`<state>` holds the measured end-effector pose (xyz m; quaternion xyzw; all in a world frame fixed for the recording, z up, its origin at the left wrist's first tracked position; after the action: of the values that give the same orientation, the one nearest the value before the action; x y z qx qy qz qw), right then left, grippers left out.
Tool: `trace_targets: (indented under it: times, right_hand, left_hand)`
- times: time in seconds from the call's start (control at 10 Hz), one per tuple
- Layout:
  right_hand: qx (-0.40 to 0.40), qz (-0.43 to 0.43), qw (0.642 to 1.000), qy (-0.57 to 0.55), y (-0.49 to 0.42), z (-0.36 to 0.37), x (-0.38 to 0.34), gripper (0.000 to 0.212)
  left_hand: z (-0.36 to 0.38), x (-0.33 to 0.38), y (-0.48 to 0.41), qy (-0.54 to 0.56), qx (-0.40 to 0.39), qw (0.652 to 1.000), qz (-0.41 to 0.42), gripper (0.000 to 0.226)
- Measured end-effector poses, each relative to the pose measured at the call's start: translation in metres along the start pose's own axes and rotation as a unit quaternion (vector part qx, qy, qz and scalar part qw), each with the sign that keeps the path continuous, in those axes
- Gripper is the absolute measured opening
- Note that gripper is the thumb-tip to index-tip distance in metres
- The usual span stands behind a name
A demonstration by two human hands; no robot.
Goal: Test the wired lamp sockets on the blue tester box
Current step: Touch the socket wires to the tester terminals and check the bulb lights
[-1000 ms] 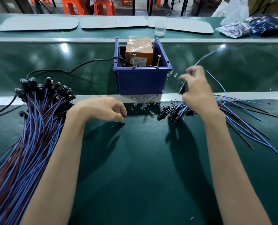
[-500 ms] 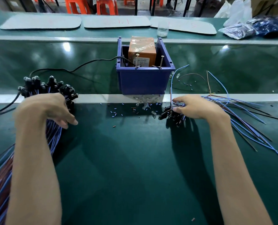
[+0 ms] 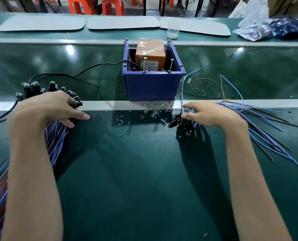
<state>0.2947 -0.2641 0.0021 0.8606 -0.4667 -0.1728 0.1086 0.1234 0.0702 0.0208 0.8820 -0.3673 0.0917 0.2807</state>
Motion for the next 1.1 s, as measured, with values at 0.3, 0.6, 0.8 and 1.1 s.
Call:
trace_targets:
  times: [0.3, 0.6, 0.8, 1.1]
  right_hand:
    - [-0.003, -0.003, 1.0, 0.001, 0.0, 0.001, -0.001, 0.051]
    - [-0.009, -0.005, 1.0, -0.011, 0.001, 0.002, -0.002, 0.051]
    - [0.053, -0.043, 0.997, -0.048, 0.006, -0.01, -0.018, 0.043]
    - [0.091, -0.181, 0.958, -0.203, 0.016, -0.01, -0.081, 0.025]
  left_hand:
    - [-0.001, 0.02, 0.0, -0.102, 0.087, 0.99, 0.032, 0.053]
    - [0.039, 0.032, -0.01, -0.128, 0.004, 0.991, 0.05, 0.037]
    - [0.042, 0.061, 0.006, -0.067, -0.04, 0.977, 0.198, 0.027]
    - [0.025, 0.116, 0.046, 0.211, 0.006, 0.902, 0.377, 0.028]
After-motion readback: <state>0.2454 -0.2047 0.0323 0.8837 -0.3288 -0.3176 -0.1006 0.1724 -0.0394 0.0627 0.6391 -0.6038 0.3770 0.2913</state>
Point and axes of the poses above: each hand's wrist, its own y-axis away from the middle knuckle, its own z-axis out of the palm, x = y × z, the point moved 7 cm from there along -y, towards the middle knuckle, and after that the axes turned 7 degrees about y, right-handed, at the moved point
